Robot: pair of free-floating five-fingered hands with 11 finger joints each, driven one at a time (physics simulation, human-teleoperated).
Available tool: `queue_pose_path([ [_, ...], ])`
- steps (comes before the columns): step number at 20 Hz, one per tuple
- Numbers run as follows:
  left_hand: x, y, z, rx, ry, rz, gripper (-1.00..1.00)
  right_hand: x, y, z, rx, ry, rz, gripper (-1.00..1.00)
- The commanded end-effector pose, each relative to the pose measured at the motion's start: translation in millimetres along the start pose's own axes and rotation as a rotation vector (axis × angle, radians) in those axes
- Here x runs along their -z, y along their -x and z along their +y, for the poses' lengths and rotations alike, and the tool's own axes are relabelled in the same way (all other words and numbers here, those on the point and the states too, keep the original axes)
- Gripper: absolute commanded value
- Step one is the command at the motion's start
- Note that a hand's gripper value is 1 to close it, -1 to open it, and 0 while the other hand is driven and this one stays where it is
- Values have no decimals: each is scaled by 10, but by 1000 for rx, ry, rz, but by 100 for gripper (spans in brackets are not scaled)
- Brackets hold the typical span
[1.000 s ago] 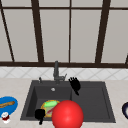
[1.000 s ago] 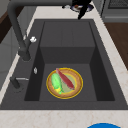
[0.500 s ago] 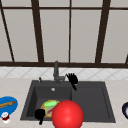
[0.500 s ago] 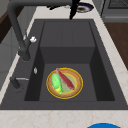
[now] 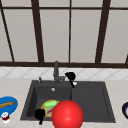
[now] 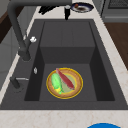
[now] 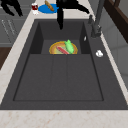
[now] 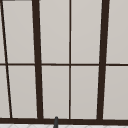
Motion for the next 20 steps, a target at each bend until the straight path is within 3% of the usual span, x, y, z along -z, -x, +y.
queue_pose_path([
  [1,0,0,0,0,0,0,0,225,20,-65,2,-48,5,-100],
  [9,0,0,0,0,0,0,0,642,23,-25,15,-211,-8,-100],
  [20,0,0,0,0,0,0,0,1157,3,-83,115,-470,-5,-100],
])
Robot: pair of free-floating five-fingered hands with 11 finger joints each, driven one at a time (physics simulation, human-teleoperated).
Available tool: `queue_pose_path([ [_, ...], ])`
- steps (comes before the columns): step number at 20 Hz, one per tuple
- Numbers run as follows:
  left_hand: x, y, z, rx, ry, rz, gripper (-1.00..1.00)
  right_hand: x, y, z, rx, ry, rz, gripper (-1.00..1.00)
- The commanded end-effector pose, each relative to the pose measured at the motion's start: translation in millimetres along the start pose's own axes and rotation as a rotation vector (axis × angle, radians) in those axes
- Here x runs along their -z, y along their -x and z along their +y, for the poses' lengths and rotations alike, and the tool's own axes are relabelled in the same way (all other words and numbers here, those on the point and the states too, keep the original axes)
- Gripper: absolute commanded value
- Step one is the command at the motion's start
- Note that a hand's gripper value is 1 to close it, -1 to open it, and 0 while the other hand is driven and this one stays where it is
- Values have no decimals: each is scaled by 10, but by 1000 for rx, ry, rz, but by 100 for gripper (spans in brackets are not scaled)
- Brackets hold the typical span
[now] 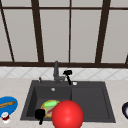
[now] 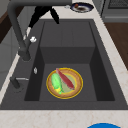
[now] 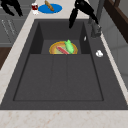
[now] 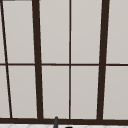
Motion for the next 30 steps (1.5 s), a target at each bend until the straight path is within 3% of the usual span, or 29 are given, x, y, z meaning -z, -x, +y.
queue_pose_path([
  [1,0,0,0,0,0,0,0,168,0,-106,17,-104,-10,-100],
  [11,0,0,0,0,0,0,0,746,149,-323,74,-274,-10,-100],
  [19,0,0,0,0,0,0,0,1300,300,-284,71,-316,3,-100],
  [20,0,0,0,0,0,0,0,1364,315,-279,72,-329,8,100],
  [21,0,0,0,0,0,0,0,1428,312,-291,46,-332,6,100],
  [24,0,0,0,0,0,0,0,1524,296,-228,50,-336,22,100],
  [27,0,0,0,0,0,0,0,1503,278,-168,90,-212,48,100],
  [30,0,0,0,0,0,0,0,1508,260,-158,87,-114,70,100],
])
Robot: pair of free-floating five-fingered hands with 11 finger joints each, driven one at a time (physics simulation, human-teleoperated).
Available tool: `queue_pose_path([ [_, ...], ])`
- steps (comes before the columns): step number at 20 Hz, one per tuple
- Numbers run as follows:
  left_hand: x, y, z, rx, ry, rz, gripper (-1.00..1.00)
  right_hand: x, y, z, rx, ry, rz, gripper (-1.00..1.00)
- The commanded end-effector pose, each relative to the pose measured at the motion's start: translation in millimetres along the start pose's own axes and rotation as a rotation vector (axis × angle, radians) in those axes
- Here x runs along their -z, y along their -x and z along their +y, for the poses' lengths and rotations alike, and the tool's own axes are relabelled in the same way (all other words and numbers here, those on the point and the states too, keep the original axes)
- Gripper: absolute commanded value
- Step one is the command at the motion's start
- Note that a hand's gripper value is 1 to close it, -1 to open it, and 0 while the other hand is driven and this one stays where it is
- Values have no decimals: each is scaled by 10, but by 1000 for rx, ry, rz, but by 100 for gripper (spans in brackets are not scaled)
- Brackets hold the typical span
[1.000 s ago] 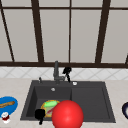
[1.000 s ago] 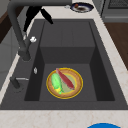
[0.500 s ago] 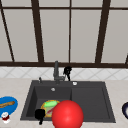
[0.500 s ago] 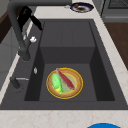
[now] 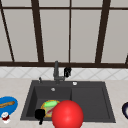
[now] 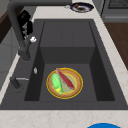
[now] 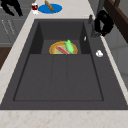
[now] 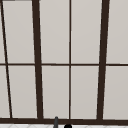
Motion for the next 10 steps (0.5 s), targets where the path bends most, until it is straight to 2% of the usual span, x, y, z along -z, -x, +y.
queue_pose_path([
  [1,0,0,0,0,0,0,0,119,-22,-22,-19,-10,1,100],
  [2,0,0,0,0,0,0,0,113,-7,-71,-20,6,11,100],
  [4,0,0,0,0,0,0,0,64,14,-114,-49,83,23,100],
  [5,0,0,0,0,0,0,0,48,-2,-94,-54,93,24,100],
  [6,0,0,0,0,0,0,0,64,-31,-126,-40,79,-18,100],
  [7,0,0,0,0,0,0,0,71,-92,-96,-38,97,-21,100],
  [9,0,0,0,0,0,0,0,43,-177,-136,-19,123,7,100],
  [10,0,0,0,0,0,0,0,44,-204,-162,-7,105,9,100],
])
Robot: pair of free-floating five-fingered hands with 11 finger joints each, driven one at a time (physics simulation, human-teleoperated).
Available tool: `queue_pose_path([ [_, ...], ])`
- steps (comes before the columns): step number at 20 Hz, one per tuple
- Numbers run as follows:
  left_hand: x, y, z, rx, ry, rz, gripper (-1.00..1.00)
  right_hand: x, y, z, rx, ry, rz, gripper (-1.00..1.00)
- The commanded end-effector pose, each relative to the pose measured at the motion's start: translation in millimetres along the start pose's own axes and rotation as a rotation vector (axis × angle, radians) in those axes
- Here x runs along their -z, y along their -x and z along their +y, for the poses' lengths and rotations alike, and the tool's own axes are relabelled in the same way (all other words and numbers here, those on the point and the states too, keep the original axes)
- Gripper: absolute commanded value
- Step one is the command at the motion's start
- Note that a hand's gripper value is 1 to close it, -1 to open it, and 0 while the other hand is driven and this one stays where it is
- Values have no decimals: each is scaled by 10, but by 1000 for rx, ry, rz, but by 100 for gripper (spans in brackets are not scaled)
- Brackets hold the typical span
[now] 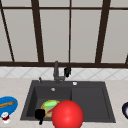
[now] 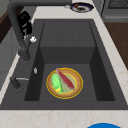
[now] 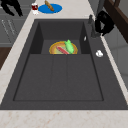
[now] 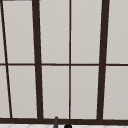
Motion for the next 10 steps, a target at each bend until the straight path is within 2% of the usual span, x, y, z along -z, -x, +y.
queue_pose_path([
  [1,0,0,0,0,0,0,0,4,-193,-205,2,20,-31,100],
  [3,0,0,0,0,0,0,0,14,-226,-214,19,21,1,100],
  [10,0,0,0,0,0,0,0,-2,-369,-256,25,-10,154,100],
])
